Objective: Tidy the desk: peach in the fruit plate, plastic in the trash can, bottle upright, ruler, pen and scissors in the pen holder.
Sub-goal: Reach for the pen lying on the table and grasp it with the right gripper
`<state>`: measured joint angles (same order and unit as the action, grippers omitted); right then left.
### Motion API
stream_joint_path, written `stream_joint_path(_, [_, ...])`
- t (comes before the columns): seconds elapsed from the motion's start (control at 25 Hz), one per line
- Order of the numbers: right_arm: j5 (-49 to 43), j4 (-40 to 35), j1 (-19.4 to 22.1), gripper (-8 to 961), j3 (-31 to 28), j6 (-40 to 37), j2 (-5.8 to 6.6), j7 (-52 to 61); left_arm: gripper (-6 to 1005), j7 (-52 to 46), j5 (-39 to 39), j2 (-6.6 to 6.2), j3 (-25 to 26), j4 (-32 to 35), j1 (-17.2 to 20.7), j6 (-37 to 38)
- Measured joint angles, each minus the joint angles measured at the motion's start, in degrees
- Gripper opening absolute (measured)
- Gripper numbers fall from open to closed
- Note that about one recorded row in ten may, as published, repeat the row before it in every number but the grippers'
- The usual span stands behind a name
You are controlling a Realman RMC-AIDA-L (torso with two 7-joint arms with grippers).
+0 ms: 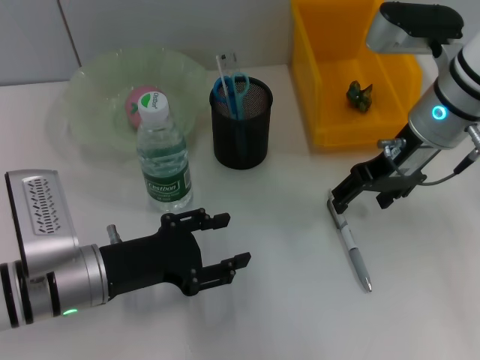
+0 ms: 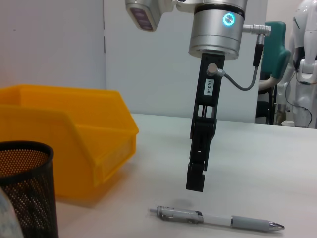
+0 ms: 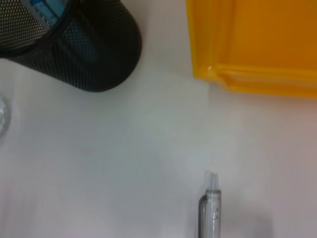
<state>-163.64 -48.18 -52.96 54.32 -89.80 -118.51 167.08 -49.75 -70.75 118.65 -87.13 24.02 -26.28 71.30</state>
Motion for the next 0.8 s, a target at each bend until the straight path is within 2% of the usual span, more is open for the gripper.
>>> stream_joint_path(0.48, [-3.6,4.9,-4.4,820,0.6,2.7,-0.18,0.0,674,0.0,0.0,0.0,-0.1,0.2,-0.1,-0.1])
stream_joint_path(0.8, [-3.7,7.7,-6.1,819,5.7,4.3,-0.38,1.1,674,0.0,0.0,0.0,-0.1,0.3,0.0,-0.3])
